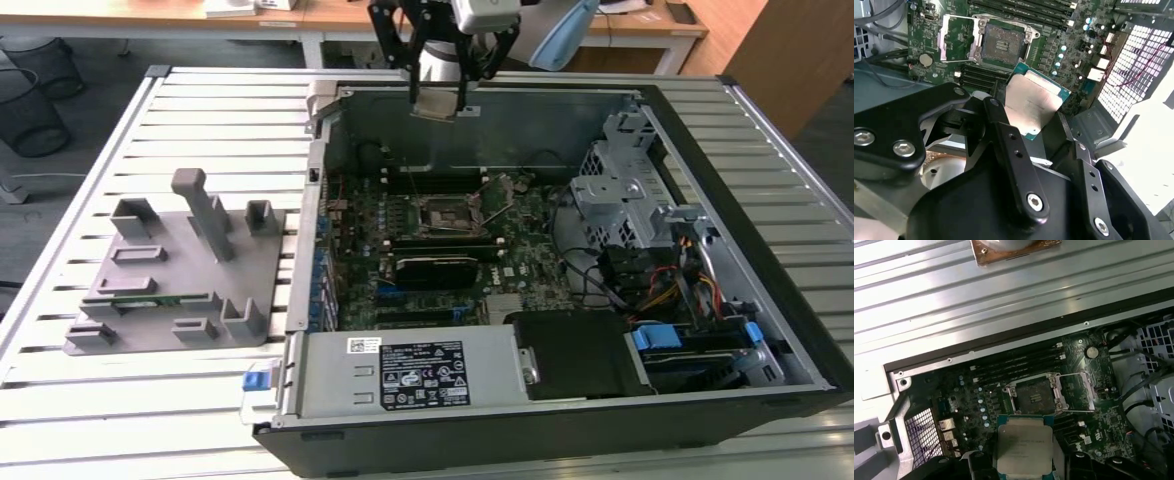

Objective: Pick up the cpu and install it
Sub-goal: 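Place the cpu into insertion slot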

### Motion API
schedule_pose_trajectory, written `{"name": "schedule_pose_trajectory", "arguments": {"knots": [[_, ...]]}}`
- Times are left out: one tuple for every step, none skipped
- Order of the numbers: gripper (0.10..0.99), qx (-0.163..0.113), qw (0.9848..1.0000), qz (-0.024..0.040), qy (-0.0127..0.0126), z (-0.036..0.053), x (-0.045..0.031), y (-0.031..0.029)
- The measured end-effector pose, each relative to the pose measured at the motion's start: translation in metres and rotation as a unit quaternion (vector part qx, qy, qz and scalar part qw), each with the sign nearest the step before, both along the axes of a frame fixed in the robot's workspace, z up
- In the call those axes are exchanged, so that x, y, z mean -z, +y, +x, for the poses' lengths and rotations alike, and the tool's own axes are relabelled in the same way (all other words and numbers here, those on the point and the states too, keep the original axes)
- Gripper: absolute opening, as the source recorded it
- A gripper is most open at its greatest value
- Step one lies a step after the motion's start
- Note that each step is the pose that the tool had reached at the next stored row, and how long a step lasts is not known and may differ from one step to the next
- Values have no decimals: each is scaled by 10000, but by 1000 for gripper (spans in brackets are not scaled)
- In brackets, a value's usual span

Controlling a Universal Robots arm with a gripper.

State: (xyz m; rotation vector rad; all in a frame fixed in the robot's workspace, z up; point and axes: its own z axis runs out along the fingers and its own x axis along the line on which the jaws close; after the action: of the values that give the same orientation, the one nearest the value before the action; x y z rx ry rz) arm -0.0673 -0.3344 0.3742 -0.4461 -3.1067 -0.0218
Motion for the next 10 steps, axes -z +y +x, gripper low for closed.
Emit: {"name": "schedule_pose_trajectory", "arguments": {"knots": [[533,45,10000,0,0,0,1,3],[533,80,10000,1,0,0,2,9],[533,109,9999,0,0,0,3,18],[533,137,9999,0,0,0,4,26],[533,167,9999,-1,0,0,4,34],[533,200,9998,-2,0,0,5,38],[533,230,9997,-4,0,0,6,44],[533,261,9997,-7,0,0,6,49],[533,298,9996,-9,0,0,7,53],[533,343,9994,-10,-1,0,8,56]]}}
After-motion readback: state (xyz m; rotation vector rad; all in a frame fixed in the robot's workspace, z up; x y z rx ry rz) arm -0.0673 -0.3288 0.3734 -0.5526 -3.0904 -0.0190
